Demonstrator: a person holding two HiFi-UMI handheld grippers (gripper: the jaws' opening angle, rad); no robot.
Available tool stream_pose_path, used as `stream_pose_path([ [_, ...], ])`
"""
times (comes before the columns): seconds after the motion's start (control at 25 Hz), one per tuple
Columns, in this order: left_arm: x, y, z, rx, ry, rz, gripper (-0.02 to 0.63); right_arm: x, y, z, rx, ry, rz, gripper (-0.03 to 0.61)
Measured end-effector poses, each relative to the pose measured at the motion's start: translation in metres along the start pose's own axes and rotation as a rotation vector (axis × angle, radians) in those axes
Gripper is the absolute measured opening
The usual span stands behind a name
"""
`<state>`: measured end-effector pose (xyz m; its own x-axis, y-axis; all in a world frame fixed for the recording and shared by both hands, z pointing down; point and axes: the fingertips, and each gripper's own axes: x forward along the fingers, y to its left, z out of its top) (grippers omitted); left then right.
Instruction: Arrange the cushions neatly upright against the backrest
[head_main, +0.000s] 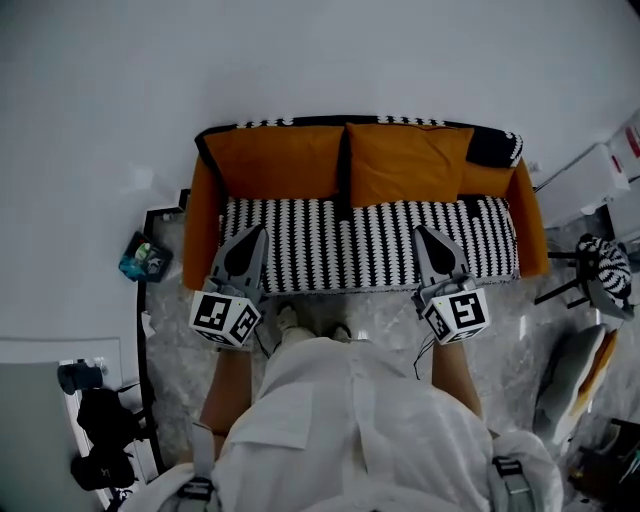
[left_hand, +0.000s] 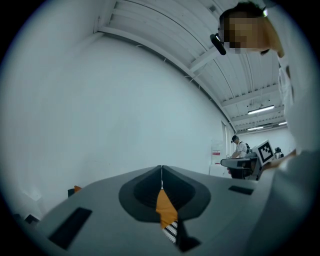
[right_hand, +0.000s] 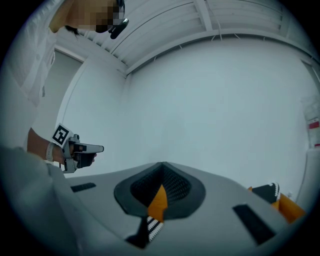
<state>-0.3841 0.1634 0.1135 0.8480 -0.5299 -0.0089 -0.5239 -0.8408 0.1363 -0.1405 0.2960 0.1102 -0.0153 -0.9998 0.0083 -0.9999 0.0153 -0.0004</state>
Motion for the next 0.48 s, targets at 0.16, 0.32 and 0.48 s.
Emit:
stream_pose_path([
  [0.16, -0.0058, 0.0046, -0.005, -0.005, 0.012, 0.018, 0.017, 0.0034, 0.0009, -0.0024, 0.002, 0.009, 0.005, 0.005],
  [0.32, -0.0048, 0.0049, -0.0041, -0.005, 0.007, 0.03, 0.017, 0.0055, -0.0016, -0.0002, -0.006, 0.01, 0.012, 0.005],
  [0.48, -0.0027, -0.0007, -0.0042, -0.012, 0.005, 0.028, 0.017, 0.0057, -0.0057, 0.0013, -0.011, 0.008, 0.015, 0.005],
])
